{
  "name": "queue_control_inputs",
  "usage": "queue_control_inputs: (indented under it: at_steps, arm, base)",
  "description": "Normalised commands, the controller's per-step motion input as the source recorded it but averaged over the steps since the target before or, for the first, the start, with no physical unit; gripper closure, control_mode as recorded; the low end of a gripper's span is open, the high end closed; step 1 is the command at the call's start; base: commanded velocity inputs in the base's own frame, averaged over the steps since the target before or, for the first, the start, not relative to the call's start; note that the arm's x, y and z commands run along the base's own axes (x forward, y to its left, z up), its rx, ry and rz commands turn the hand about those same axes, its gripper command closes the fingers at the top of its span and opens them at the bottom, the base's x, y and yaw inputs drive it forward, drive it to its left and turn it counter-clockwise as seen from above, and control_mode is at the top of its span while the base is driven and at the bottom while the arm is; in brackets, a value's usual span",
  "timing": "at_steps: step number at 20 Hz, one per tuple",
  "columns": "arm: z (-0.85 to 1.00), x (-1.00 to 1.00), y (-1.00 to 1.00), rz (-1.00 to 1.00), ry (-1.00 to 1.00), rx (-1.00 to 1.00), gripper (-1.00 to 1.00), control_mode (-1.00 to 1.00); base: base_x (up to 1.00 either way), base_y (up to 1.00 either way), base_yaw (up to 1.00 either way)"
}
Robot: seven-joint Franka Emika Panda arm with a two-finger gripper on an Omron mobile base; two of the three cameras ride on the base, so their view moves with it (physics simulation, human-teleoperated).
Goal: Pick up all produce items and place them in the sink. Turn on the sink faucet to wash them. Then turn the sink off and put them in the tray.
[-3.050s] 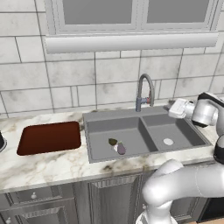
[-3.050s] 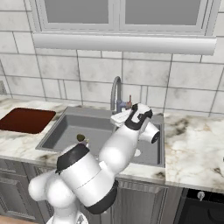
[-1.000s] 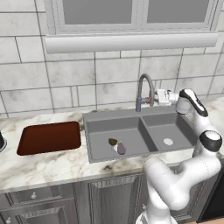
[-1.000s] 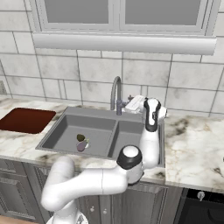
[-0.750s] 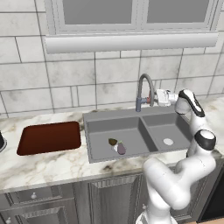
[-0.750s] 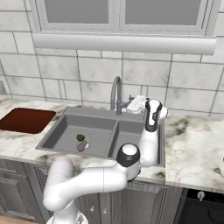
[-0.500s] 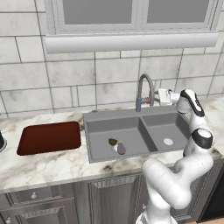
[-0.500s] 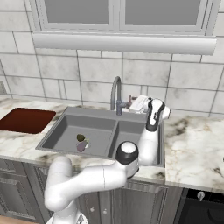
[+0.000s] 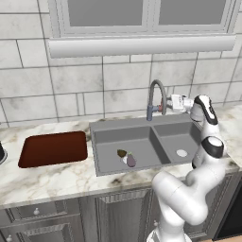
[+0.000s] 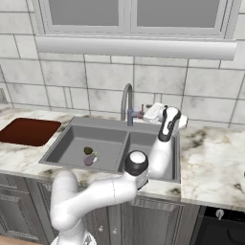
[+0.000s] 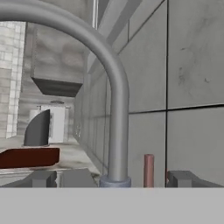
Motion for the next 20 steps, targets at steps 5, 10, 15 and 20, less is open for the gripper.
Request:
queue_control_inputs:
  at_steps: [5,10,15,20]
  arm:
    - [-0.16,0.28,0.00,0.00,0.00,0.00,-1.00,-1.00]
    - [-0.19,0.22,-0.05,0.00,0.00,0.00,-1.00,-1.00]
    - [-0.17,0.18,-0.07,-0.01,0.00,0.00,-1.00,-1.00]
    - [-0.14,0.17,-0.07,-0.01,0.00,0.00,-1.00,-1.00]
  base:
    - [0.00,0.00,0.00]
    - [0.00,0.00,0.00]
    - [0.00,0.00,0.00]
    - [0.00,0.00,0.00]
